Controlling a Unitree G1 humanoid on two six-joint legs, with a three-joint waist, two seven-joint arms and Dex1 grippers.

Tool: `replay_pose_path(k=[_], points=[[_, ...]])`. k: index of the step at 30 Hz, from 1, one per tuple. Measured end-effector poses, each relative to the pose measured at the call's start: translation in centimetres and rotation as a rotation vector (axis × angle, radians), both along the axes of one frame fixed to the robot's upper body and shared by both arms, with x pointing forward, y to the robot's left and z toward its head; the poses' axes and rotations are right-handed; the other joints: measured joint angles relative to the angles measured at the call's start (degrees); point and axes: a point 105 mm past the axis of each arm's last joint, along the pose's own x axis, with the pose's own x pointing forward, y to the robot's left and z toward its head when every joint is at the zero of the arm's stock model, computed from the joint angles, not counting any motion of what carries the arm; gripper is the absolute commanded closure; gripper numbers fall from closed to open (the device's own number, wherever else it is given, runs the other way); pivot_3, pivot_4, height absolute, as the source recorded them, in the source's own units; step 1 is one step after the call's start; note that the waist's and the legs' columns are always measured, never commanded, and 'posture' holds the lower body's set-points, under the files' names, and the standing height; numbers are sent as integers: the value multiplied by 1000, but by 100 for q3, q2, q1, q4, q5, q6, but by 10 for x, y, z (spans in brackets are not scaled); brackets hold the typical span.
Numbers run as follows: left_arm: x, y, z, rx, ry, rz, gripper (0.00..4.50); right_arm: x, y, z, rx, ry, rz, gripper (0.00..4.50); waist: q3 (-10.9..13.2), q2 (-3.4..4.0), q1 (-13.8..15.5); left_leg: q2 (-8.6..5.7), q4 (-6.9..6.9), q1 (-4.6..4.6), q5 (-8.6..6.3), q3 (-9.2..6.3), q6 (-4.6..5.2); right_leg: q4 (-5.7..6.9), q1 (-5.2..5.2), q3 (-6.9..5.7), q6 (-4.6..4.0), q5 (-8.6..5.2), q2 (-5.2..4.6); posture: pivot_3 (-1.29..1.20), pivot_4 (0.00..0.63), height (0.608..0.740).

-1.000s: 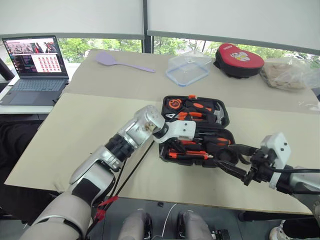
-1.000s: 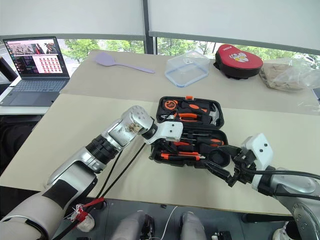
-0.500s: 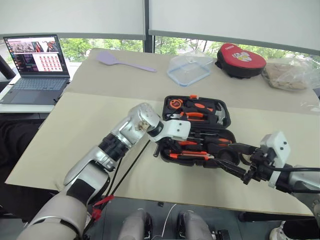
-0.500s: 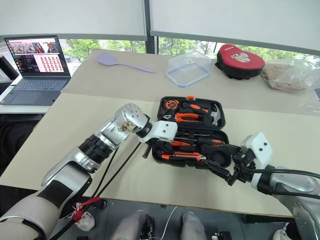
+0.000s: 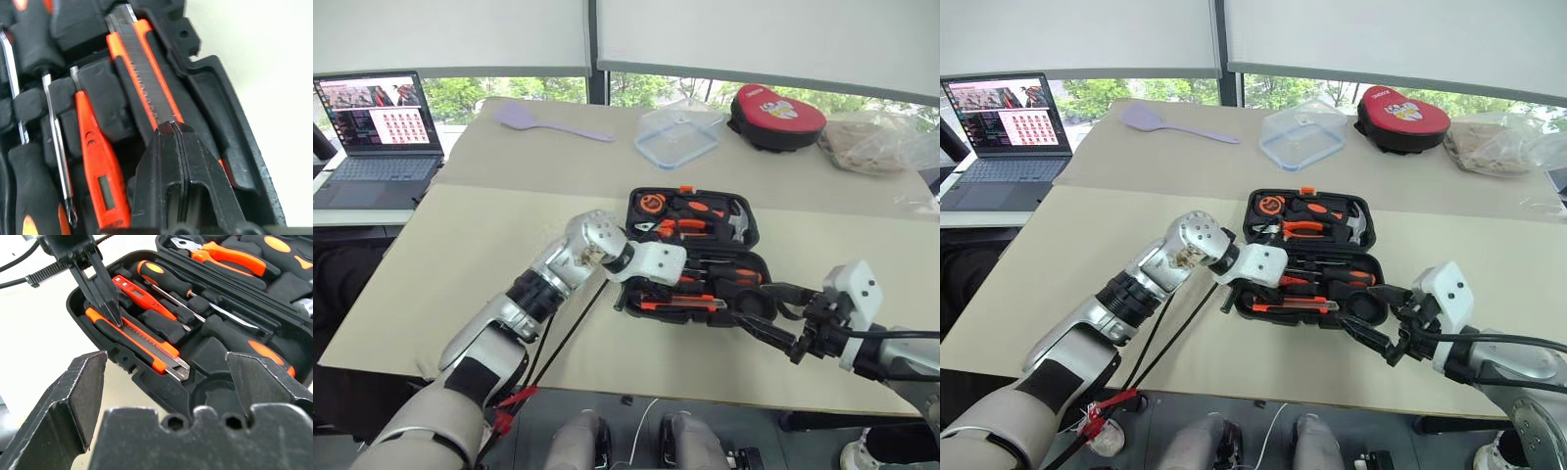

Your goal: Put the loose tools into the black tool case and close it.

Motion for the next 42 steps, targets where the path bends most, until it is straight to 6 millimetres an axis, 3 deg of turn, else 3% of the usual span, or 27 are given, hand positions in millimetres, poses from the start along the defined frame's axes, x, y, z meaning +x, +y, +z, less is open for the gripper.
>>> replay_pose_path(k=[3, 5, 6, 9, 12, 16, 17, 21, 30, 36, 42], points=[[9, 14, 42, -270, 63, 100, 4453, -5, -18, -2, -30, 12, -67, 0, 1, 0, 7, -1, 1, -9, 0, -5, 0, -4, -1, -4, 1, 0, -3, 0, 150, 731], [14, 32, 66, -376, 93, 162, 3957, -8, -31, -2, -50, 22, -107, 0, 0, 0, 1, -2, 1, -2, 0, -2, -1, -4, 5, -4, 3, 1, -3, 0, 150, 731], [13, 50, 79, -424, 170, 203, 3719, -12, -43, 0, -58, 35, -134, 0, 1, 1, -10, -3, 1, 1, 1, -1, -2, -2, 7, -4, 4, 0, 0, 0, 150, 731], [2, 90, 100, -489, 254, 259, 2728, -22, -73, 6, -85, 57, -199, 0, 1, 2, -44, -3, -9, 13, 5, 0, -8, -4, 12, -2, 8, -3, 2, 0, 150, 731], [-22, 115, 103, -523, 308, 278, 1700, -32, -97, 2, -129, 134, -224, 0, 0, 3, -72, -2, -12, 27, 5, -1, -11, -7, 27, 1, 11, -5, 2, 0, 150, 731], [-48, 122, 86, -463, 357, 278, 200, -28, -116, 7, -154, 152, -224, 0, 1, 3, -67, -5, -12, 29, 5, 1, -13, -8, 26, 13, 11, -4, -1, 0, 150, 731], [-56, 122, 82, -444, 346, 274, 67, -22, -121, 10, -164, 144, -226, 0, 1, 3, -68, -4, -12, 31, 6, -1, -16, -7, 27, 12, 9, -3, -1, 0, 150, 731], [-68, 120, 76, -410, 295, 267, 67, -3, -122, 10, -188, 131, -201, 0, 2, 4, -76, -3, -18, 36, 11, 1, -25, -6, 26, 15, 2, -3, -1, 0, 150, 731], [-77, 117, 68, -367, 211, 265, 67, 30, -89, -33, -292, 157, -21, 0, 6, 10, -70, -1, -21, 33, 21, -1, -40, -3, 21, 7, -5, -6, 6, 0, 150, 731], [-75, 117, 68, -366, 194, 286, 67, 37, -79, -57, -371, 150, 52, 0, 8, 14, -68, -1, -21, 33, 22, 0, -42, -2, 21, 4, -5, -7, 6, 0, 150, 731], [-74, 115, 67, -366, 191, 300, 0, 45, -72, -62, -378, 112, 79, 1701, 7, 12, -85, 5, -21, 46, 24, 3, -46, -1, 31, 7, -5, -6, 11, 0, 150, 731]])
